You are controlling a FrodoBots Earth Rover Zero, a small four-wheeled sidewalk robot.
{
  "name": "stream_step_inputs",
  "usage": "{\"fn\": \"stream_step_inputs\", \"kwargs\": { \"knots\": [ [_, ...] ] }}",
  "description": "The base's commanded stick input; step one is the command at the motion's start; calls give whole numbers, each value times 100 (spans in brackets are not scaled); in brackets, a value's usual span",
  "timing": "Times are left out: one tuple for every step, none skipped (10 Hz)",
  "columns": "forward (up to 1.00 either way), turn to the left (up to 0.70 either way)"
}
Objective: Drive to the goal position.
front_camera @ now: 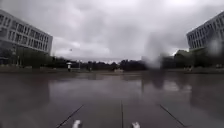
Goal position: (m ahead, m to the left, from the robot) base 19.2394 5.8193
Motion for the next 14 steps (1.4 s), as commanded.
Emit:
{"fn": "stream_step_inputs", "kwargs": {
  "knots": [
    [70, 0],
    [70, 0],
    [70, 0],
    [70, 0],
    [70, 0],
    [70, 0],
    [70, 0],
    [70, 0],
    [70, -1],
    [70, -8],
    [70, -28],
    [70, -18],
    [70, 0],
    [70, 0]
  ]
}}
